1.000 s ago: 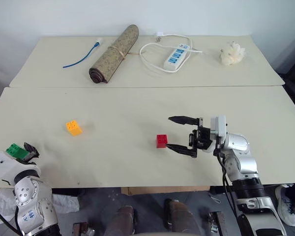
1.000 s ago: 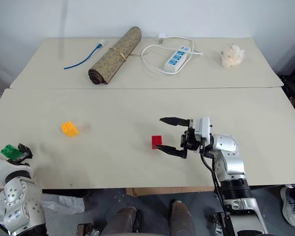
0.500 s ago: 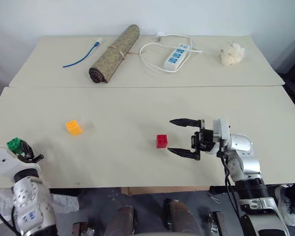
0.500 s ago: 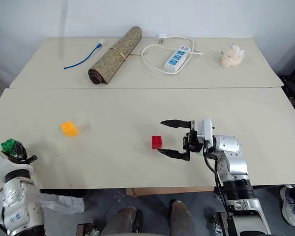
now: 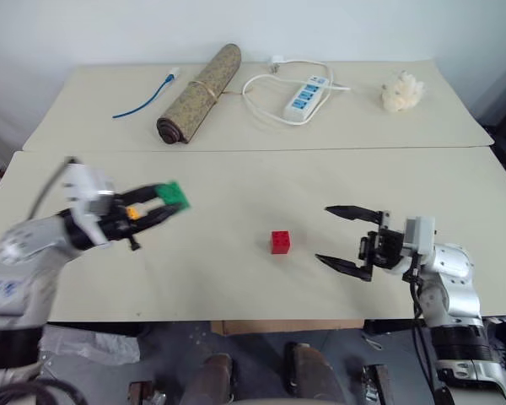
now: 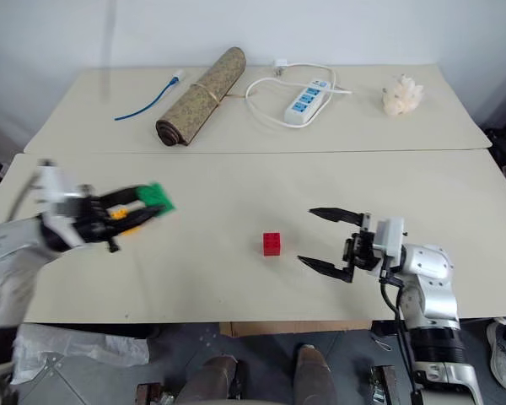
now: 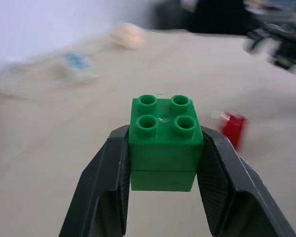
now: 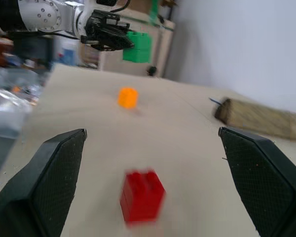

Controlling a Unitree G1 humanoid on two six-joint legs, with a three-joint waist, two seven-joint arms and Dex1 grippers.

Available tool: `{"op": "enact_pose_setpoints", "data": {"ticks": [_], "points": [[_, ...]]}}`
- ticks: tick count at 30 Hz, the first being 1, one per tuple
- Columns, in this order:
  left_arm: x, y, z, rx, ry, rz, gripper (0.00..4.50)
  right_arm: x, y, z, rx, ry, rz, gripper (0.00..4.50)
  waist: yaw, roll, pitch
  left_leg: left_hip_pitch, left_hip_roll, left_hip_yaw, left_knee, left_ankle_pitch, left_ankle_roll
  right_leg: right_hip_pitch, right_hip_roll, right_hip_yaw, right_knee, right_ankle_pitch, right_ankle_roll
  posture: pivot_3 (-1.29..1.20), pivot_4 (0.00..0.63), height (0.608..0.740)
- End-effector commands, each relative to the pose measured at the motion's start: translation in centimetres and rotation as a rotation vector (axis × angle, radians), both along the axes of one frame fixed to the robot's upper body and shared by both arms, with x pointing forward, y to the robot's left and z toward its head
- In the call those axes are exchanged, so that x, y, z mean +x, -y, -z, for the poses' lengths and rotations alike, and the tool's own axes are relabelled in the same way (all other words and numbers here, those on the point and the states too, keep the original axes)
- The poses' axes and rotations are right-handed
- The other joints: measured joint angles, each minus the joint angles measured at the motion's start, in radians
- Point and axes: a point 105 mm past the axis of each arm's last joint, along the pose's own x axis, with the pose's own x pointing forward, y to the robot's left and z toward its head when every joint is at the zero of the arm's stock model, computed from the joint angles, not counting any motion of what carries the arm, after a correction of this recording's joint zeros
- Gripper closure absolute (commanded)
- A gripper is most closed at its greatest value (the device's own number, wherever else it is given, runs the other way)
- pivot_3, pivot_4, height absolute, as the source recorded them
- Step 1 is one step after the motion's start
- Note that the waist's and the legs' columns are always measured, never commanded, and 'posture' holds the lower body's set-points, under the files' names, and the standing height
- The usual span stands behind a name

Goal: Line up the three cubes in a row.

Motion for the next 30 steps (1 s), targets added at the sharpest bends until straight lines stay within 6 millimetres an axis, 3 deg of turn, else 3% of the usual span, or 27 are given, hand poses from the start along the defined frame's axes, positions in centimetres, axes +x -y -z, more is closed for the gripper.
{"op": "enact_pose_setpoints", "data": {"ticks": [1, 5, 8, 20, 21, 28, 30], "points": [[1.0, 2.2, 4.0, 0.211, -0.051, 0.216, 3.03, 0.3, 0.9, -1.1, -0.001, 0.077, 0.066, 0.0, -0.007, 0.0, 0.0, 0.0, 0.0, 0.002, 0.0, 0.0, 0.0, 0.0, 0.001, 0.0, 0.0, 0.0, 0.0, 0.0, 0.15, 0.74], [3.9, 3.7, 5.9, 0.293, -0.027, 0.269, 3.03, 0.1, 1.4, -1.3, -0.005, 0.088, 0.103, 0.0, -0.006, -0.002, 0.001, -0.001, 0.002, 0.003, 0.001, 0.0, -0.002, -0.001, 0.006, 0.0, -0.001, 0.0, 0.001, 0.0, 0.15, 0.74], [4.8, 4.9, 6.4, 0.305, -0.016, 0.311, 3.03, -0.6, 2.1, -1.1, -0.02, 0.066, 0.126, 0.0, 0.004, -0.003, 0.002, -0.002, 0.005, 0.003, 0.002, 0.0, -0.002, -0.002, 0.006, 0.0, 0.0, 0.0, 0.001, 0.0, 0.15, 0.74], [3.9, 6.3, 7.1, 0.225, -0.012, 0.402, 3.03, -1.4, 2.3, -1.0, -0.035, 0.027, 0.157, 0.0, 0.014, -0.004, 0.002, -0.002, 0.005, 0.003, 0.003, 0.0, -0.001, -0.001, 0.005, 0.001, -0.001, 0.001, 0.003, 0.0, 0.15, 0.74], [3.9, 6.3, 7.1, 0.225, -0.01, 0.401, 2.29, -1.4, 2.2, -1.1, -0.034, 0.027, 0.152, 0.0, 0.015, -0.004, 0.002, -0.002, 0.005, 0.003, 0.003, 0.0, -0.001, -0.001, 0.005, 0.001, -0.001, 0.001, 0.003, 0.0, 0.15, 0.74], [3.6, 6.0, 7.8, 0.237, -0.034, 0.393, 0.24, -1.0, 1.6, -1.0, -0.029, 0.021, 0.124, 0.0, 0.02, -0.004, 0.002, -0.002, 0.005, 0.003, 0.003, 0.0, -0.001, -0.001, 0.005, 0.001, 0.0, 0.001, 0.003, 0.0, 0.15, 0.74], [3.7, 5.9, 8.0, 0.241, -0.039, 0.385, 0.04, -1.0, 1.6, -0.8, -0.029, 0.015, 0.116, 0.0, 0.021, -0.004, 0.002, -0.002, 0.005, 0.003, 0.003, 0.0, -0.001, -0.001, 0.005, 0.001, 0.0, 0.001, 0.003, 0.0, 0.15, 0.74]]}}
